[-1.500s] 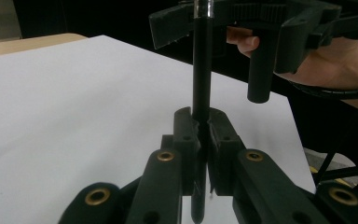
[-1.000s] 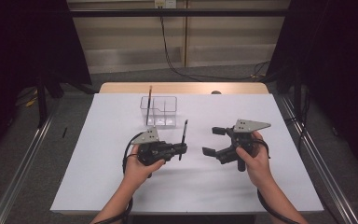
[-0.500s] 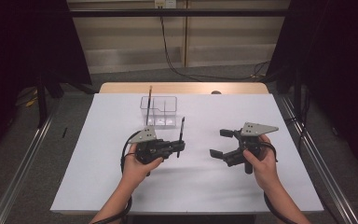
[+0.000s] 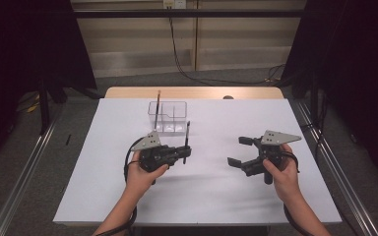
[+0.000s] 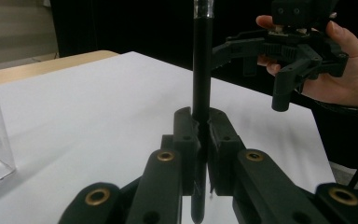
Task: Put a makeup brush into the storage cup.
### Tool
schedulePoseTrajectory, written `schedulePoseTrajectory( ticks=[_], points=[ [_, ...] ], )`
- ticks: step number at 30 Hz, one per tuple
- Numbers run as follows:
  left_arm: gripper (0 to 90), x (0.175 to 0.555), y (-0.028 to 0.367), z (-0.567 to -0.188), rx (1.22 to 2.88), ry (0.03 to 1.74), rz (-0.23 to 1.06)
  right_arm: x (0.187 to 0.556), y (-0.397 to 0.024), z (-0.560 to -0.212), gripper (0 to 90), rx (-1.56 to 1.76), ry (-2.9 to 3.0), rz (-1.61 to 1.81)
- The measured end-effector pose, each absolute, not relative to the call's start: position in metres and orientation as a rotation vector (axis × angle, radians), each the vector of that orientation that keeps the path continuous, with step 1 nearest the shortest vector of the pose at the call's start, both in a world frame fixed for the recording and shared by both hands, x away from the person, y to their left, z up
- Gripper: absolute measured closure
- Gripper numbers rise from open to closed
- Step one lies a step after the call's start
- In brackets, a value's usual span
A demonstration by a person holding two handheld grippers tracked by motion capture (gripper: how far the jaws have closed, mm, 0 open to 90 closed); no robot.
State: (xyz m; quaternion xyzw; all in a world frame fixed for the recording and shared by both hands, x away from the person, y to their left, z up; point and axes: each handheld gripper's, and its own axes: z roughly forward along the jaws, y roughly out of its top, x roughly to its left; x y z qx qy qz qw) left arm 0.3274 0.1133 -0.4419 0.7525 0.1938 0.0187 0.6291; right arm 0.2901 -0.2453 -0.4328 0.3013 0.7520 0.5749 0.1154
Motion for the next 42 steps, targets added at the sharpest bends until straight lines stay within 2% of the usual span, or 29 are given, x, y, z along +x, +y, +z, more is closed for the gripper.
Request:
schedulePoseTrajectory(
  ticks=[42],
  points=[
    [83.7,0.352,0.135,-0.419,1.693,0.528,0.174,0.272,-0.277,-0.442,3.9,0.928,2.171,1.639]
  ],
)
